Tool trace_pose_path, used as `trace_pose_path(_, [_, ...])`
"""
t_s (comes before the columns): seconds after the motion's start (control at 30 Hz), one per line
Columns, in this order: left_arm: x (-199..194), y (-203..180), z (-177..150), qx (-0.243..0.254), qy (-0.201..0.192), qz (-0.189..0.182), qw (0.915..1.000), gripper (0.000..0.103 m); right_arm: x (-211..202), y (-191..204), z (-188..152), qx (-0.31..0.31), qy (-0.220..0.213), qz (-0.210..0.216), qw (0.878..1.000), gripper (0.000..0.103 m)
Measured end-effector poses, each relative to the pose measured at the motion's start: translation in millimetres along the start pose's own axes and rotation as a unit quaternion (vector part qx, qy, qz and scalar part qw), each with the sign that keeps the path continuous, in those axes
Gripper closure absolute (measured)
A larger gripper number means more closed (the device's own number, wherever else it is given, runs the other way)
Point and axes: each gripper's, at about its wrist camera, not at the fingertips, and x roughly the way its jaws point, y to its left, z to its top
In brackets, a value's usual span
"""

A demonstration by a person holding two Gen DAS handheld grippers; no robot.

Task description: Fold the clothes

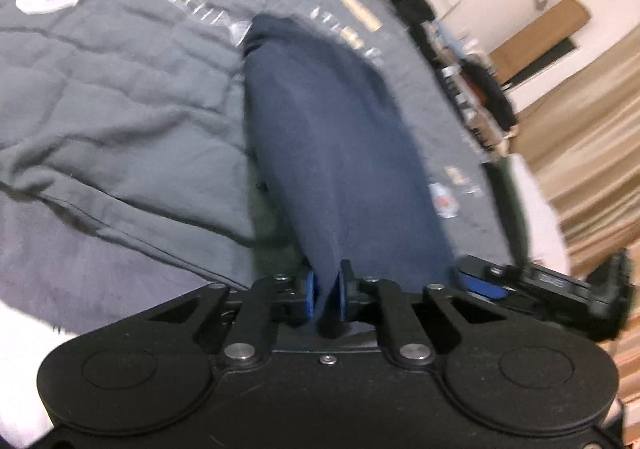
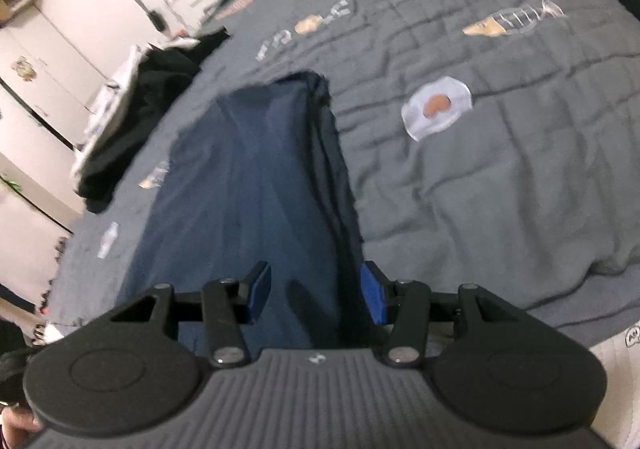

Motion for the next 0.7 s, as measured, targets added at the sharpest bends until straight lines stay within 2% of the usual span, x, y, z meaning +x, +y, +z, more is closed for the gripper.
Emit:
trace_pose_path(0.1, [-2.1, -1.6, -6.4, 0.005, 0.016, 0.019, 0.9997, 0.093, -5.8, 6.6, 4.5, -0.011, -0.007, 0.019, 1.000, 0.054])
trace_pose_path(0.17, [5.9, 1.7, -7.3, 0.017, 0.032, 0.054, 0.9979, 0.083, -5.8, 10.8, 7.6, -0.016, -0.009, 0.025, 1.000, 0.054])
trace_pose_path(0.23, [2.6, 3.7, -2.8, 0.021, 0.019, 0.069, 0.9972, 0.081, -5.9, 13.9, 10.2, -0.020, -0.011, 0.031, 0.999, 0.054])
trace_pose_path(0.3, [-10.2, 5.1, 9.9, 0.028, -0.015, 0.061, 0.9976, 0.063, -6.0, 16.9, 12.8, -0.023, -0.012, 0.037, 0.999, 0.054])
trace_pose_path(0.33, [-14.6, 4.8, 18.7, 0.032, -0.030, 0.055, 0.9975, 0.049, -6.0, 19.2, 14.3, -0.027, -0.012, 0.042, 0.999, 0.054])
trace_pose_path(0.5, [-9.0, 9.4, 75.9, 0.051, -0.069, 0.043, 0.9954, 0.047, 1.7, 36.8, 34.2, -0.054, -0.015, 0.069, 0.996, 0.054])
trace_pose_path(0.7, [32.2, 33.3, 134.5, 0.022, -0.083, 0.030, 0.9959, 0.047, 18.5, 59.7, 67.7, -0.094, -0.023, 0.091, 0.991, 0.054])
